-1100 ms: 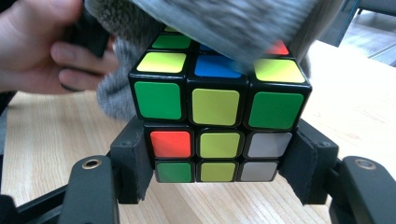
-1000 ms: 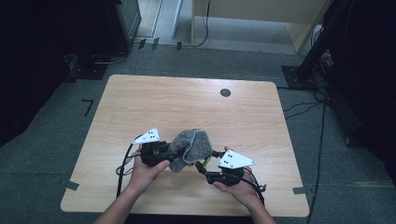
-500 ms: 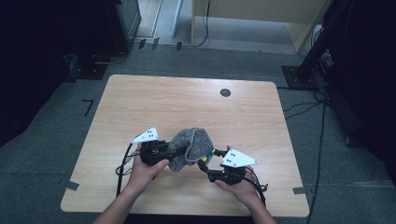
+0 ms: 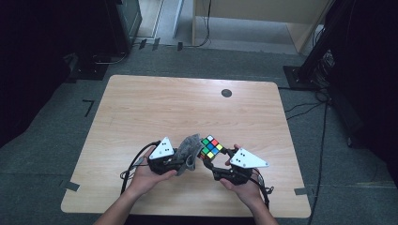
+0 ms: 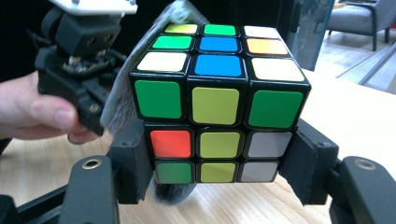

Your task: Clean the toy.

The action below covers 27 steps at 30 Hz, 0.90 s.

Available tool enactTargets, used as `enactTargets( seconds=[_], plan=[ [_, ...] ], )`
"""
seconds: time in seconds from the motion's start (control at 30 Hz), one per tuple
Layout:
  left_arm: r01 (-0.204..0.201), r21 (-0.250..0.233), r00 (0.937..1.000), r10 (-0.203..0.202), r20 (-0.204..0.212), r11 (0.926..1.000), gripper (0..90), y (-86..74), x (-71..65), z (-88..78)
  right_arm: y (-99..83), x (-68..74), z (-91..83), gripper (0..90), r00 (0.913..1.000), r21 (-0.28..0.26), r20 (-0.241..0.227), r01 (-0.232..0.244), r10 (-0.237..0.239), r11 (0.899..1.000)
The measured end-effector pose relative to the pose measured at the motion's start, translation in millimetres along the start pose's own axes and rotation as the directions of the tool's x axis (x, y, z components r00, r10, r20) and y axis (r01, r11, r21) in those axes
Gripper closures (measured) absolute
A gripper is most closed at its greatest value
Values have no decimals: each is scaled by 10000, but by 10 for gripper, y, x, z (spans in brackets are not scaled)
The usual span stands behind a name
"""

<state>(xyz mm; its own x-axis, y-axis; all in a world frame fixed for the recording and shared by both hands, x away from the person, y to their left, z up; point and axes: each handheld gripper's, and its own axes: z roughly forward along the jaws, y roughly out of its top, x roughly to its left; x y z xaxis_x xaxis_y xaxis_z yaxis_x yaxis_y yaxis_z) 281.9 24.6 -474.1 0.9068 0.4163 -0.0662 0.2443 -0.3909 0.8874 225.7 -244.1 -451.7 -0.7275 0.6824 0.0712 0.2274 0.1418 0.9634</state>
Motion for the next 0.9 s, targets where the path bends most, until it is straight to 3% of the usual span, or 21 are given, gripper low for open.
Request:
enactTargets(
  seconds=[0.1, 0.17, 0.3, 0.47, 0.6, 0.7, 0.73, 0.8, 0.9],
  plan=[
    [-340, 131, 9991, 337, 263, 9993, 666, -6, -40, 19, 9, -24, -16, 349, 9997, -156, 88, -218, 219, 9996],
    [-853, 187, 9946, 840, 608, 9962, 664, -1, -129, 60, 6, -46, -15, 350, 9991, -194, 66, -419, 421, 9989],
    [-905, 122, 9927, 892, 813, 9958, 657, 10, -178, 94, 1, -48, -7, 350, 9980, -261, -20, -632, 632, 9977],
    [-535, 6, 9933, 532, 1024, 9986, 645, 17, -211, 155, 13, 15, 27, 350, 9970, -313, -296, -722, 713, 9969],
    [-421, -31, 9972, 422, 616, 9991, 649, 25, -168, 125, 5, 20, 44, 350, 9986, -205, -135, -511, 508, 9985],
    [-110, -120, 9993, 114, 355, 9999, 650, 27, -117, 94, -1, -15, 31, 350, 9982, -230, -14, -600, 600, 9979],
    [303, -263, 9992, -296, 283, 9992, 652, 25, -66, 71, -1, -26, 26, 350, 9980, -226, 10, -639, 640, 9977],
    [495, -333, 9984, -486, 283, 9982, 655, 24, -51, 68, -2, -33, 25, 350, 9978, -257, 1, -656, 656, 9975],
    [901, -395, 9943, -876, 611, 9951, 658, 20, -68, 98, 0, -26, 37, 350, 9966, -343, -111, -816, 813, 9961]
  ],
)
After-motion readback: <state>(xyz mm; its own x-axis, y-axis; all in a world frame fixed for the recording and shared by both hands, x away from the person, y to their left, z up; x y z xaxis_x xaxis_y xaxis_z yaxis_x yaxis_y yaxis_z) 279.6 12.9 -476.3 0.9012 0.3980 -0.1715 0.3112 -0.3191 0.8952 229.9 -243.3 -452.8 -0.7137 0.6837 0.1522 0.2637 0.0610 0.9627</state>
